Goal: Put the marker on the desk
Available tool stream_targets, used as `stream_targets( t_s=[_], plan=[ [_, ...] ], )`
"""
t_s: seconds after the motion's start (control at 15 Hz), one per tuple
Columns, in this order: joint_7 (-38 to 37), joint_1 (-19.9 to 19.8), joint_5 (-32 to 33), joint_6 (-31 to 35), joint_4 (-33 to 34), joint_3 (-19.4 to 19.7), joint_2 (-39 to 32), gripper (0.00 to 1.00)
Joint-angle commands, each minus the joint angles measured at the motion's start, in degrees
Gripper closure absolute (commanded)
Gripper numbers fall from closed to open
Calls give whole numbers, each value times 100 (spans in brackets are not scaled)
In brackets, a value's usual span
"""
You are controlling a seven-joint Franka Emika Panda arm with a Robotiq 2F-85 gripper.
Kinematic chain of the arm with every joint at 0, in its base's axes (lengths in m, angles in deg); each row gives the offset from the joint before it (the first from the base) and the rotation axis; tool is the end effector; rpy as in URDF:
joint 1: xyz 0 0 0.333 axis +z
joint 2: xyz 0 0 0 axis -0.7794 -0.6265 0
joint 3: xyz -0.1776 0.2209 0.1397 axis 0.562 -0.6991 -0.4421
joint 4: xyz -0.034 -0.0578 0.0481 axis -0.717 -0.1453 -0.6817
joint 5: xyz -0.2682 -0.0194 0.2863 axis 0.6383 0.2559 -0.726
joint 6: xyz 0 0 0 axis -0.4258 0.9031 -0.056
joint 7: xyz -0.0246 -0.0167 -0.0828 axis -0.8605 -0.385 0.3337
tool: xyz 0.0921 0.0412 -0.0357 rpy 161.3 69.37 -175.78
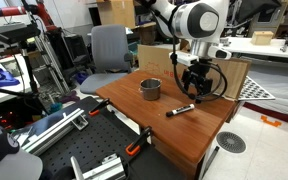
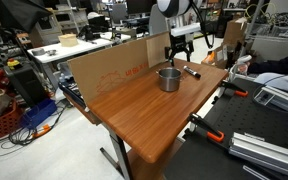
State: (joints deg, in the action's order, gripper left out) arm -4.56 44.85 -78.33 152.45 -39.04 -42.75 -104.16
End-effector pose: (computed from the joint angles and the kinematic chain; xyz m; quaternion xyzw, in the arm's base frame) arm 0.6248 -0.1399 0.1598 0.9642 -0.2337 -0.1194 0.0373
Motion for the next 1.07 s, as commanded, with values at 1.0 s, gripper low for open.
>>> stream_targets(
  t_s=[1.0],
  plan=[
    [-442,127,-16,-932,95,78,1411,0]
  ],
)
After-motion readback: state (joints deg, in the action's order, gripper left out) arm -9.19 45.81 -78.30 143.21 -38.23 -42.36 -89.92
